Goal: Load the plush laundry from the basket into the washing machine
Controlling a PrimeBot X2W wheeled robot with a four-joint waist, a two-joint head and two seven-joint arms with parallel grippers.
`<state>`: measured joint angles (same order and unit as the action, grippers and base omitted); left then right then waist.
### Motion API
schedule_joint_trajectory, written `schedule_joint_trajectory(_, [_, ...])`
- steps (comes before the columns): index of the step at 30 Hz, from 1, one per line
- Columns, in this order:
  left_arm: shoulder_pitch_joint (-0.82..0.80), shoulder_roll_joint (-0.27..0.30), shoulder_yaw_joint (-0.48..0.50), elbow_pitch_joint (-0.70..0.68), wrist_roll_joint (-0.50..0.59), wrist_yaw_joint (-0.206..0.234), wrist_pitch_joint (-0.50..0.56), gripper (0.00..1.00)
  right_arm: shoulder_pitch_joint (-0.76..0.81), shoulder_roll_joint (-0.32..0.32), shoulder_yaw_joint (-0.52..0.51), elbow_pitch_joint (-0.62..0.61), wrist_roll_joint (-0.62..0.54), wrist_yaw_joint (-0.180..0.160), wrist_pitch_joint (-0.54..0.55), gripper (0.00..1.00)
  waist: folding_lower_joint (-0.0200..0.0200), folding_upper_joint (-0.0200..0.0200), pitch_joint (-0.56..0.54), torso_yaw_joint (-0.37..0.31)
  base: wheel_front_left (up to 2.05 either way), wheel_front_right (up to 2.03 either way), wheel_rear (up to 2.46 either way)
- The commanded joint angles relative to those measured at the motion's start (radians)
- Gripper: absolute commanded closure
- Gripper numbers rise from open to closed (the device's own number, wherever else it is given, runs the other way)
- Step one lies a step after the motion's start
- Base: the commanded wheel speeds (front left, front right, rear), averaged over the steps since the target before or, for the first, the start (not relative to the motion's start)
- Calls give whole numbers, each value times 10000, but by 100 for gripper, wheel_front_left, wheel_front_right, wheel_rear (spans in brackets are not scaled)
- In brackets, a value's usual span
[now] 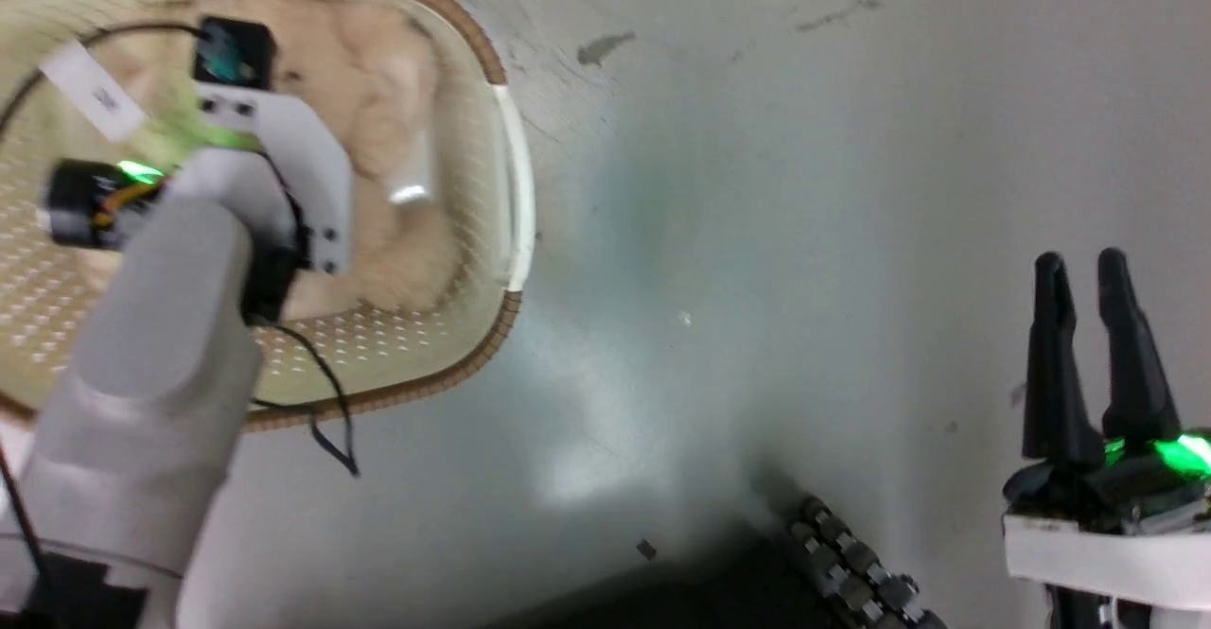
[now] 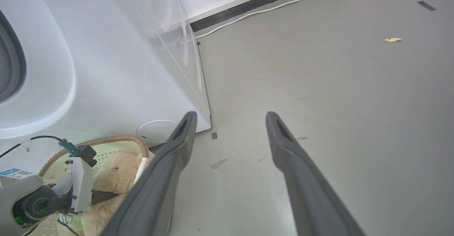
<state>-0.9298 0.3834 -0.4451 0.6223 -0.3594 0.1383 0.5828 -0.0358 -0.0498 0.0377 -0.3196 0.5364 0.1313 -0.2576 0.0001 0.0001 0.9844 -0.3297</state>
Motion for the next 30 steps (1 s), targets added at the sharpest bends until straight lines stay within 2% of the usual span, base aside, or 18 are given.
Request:
schedule_joint_trajectory(1, [176, -179, 5, -127, -133, -137, -362, 100, -297, -4, -137, 128, -65, -6, -42, 0, -1, -1, -504, 433, 0, 0, 0])
schedule_joint_trajectory(10, [953, -1536, -20, 301, -1031, -1021, -2410, 100, -725, -4, -1097, 1066, -839, -6, -42, 0, -1, -1, -2503, 1965, 0, 0, 0])
schedule_joint_trajectory(11, [953, -1536, -20, 301, -1031, -1021, -2410, 100, -725, -4, -1097, 1066, -839, -6, -42, 0, -1, -1, -2503, 1965, 0, 0, 0])
schedule_joint_trajectory(12, [1073, -1824, -91, 474, -1134, -1222, -2845, 100, -673, -4, -1312, 1251, -950, -6, -42, 0, -1, -1, -2974, 2371, 0, 0, 0])
schedule_joint_trajectory(13, [1073, -1824, -91, 474, -1134, -1222, -2845, 100, -673, -4, -1312, 1251, -950, -6, -42, 0, -1, -1, -2974, 2371, 0, 0, 0])
schedule_joint_trajectory(14, [1217, -2062, -72, 684, -1267, -1353, -3319, 100, -602, -4, -1415, 1417, -1139, -6, -42, 0, -1, -1, -3468, 2693, 0, 0, 0])
schedule_joint_trajectory(15, [1217, -2062, -72, 684, -1267, -1353, -3319, 100, -602, -4, -1415, 1417, -1139, -6, -42, 0, -1, -1, -3468, 2693, 0, 0, 0])
schedule_joint_trajectory(17, [1580, -2404, -49, 996, -1480, -1561, -4030, 100, -418, -4, -1537, 1656, -1364, -6, -42, 0, -1, -1, -4317, 3081, 0, 0, 0])
schedule_joint_trajectory(18, [1580, -2404, -49, 996, -1480, -1561, -4030, 100, -418, -4, -1537, 1656, -1364, -6, -42, 0, -1, -1, -4317, 3081, 0, 0, 0])
schedule_joint_trajectory(26, [2559, -3044, -148, 1435, -1879, -1861, -5722, 100, 100, -4, -1800, 2107, -1816, -6, -42, 0, -1, -1, -6383, 3994, 0, 0, 0])
schedule_joint_trajectory(30, [2919, -3189, -195, 1429, -2036, -1862, -6525, 100, 405, -4, -1779, 2338, -1840, -6, -42, 0, -1, -1, -7179, 4215, 0, 0, 0])
